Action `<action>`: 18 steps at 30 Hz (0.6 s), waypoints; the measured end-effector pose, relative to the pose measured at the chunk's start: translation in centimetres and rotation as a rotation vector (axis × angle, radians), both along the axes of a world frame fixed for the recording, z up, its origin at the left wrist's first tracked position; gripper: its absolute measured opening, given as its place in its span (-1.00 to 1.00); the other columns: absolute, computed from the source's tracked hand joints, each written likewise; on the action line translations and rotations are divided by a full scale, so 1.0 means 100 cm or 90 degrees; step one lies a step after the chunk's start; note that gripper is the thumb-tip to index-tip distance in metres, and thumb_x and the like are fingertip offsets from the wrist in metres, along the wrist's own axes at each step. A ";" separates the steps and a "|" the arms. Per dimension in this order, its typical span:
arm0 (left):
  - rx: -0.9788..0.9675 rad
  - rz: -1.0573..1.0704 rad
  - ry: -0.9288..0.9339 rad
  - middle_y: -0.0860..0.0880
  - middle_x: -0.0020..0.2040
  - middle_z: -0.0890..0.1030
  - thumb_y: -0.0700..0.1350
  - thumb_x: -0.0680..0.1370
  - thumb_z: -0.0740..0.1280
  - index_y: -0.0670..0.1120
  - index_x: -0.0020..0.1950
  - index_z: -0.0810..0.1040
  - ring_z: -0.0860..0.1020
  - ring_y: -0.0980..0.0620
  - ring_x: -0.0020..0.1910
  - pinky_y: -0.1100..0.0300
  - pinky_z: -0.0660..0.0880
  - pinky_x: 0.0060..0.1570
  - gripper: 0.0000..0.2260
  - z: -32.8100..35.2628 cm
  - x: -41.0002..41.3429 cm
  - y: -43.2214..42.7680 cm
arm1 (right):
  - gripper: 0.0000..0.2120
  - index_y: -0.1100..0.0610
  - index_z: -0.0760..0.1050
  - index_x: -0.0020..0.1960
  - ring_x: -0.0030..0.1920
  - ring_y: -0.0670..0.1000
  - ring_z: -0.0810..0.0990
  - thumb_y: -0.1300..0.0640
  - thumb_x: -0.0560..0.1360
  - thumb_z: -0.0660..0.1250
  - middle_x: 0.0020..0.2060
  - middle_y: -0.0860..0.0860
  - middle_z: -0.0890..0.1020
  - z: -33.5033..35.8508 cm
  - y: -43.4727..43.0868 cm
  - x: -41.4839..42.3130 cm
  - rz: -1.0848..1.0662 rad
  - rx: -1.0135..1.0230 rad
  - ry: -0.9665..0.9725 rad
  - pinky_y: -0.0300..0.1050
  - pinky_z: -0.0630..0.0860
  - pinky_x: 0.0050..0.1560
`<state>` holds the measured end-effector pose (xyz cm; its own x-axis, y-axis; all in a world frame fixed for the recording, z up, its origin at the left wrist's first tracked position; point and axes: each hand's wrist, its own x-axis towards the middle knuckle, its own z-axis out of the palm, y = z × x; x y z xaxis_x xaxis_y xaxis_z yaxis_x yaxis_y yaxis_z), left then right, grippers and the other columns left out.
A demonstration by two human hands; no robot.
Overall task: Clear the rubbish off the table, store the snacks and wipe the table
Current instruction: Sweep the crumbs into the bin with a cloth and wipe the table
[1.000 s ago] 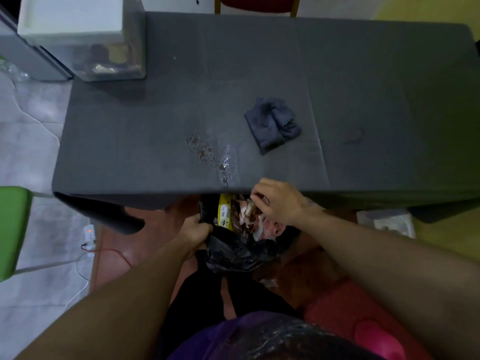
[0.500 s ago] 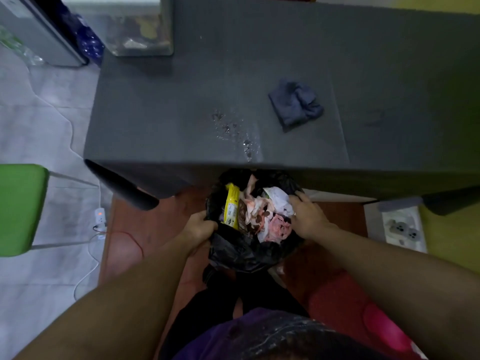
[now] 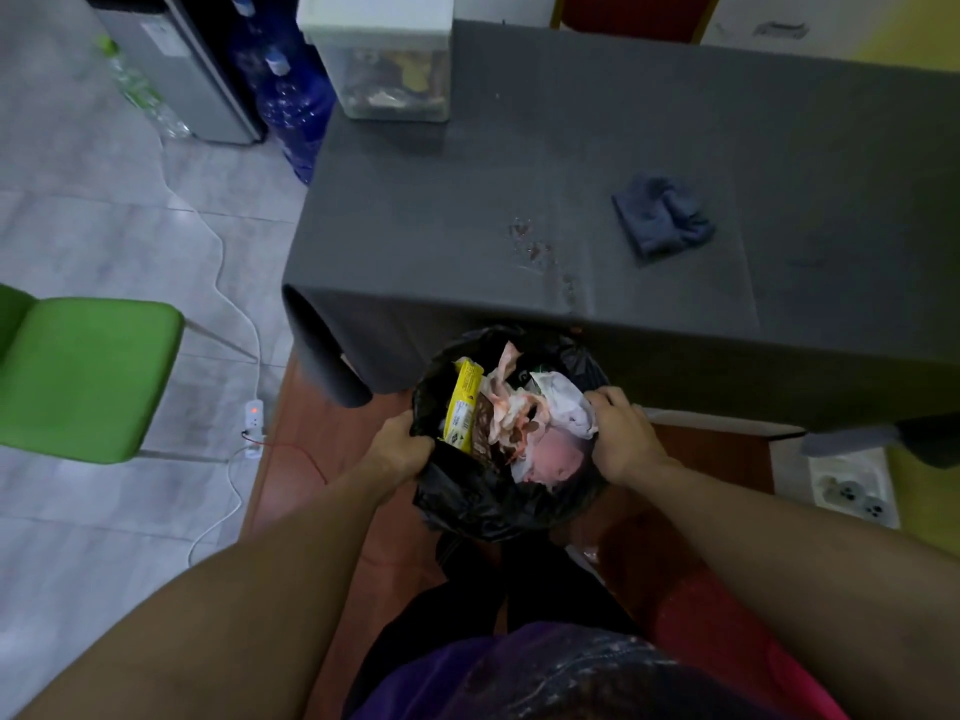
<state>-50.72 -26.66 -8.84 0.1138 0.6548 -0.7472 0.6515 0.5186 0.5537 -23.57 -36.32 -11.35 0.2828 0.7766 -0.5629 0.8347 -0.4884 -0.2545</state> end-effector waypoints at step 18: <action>-0.077 0.115 -0.074 -0.13 -0.17 0.55 -0.47 0.53 0.16 -0.24 0.22 0.51 0.50 -0.02 -0.35 0.33 0.40 -0.63 -0.67 -0.004 0.035 -0.012 | -0.60 0.03 0.45 0.38 0.25 0.11 0.51 -0.10 0.59 0.29 0.20 0.02 0.60 0.021 0.030 0.032 -0.098 0.095 -0.074 0.11 0.45 0.27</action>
<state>-47.26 -27.84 -9.27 0.0934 0.5785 -0.8103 0.4778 0.6880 0.5462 -20.36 -33.32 -9.30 0.4608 0.7912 -0.4022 0.7807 -0.5768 -0.2403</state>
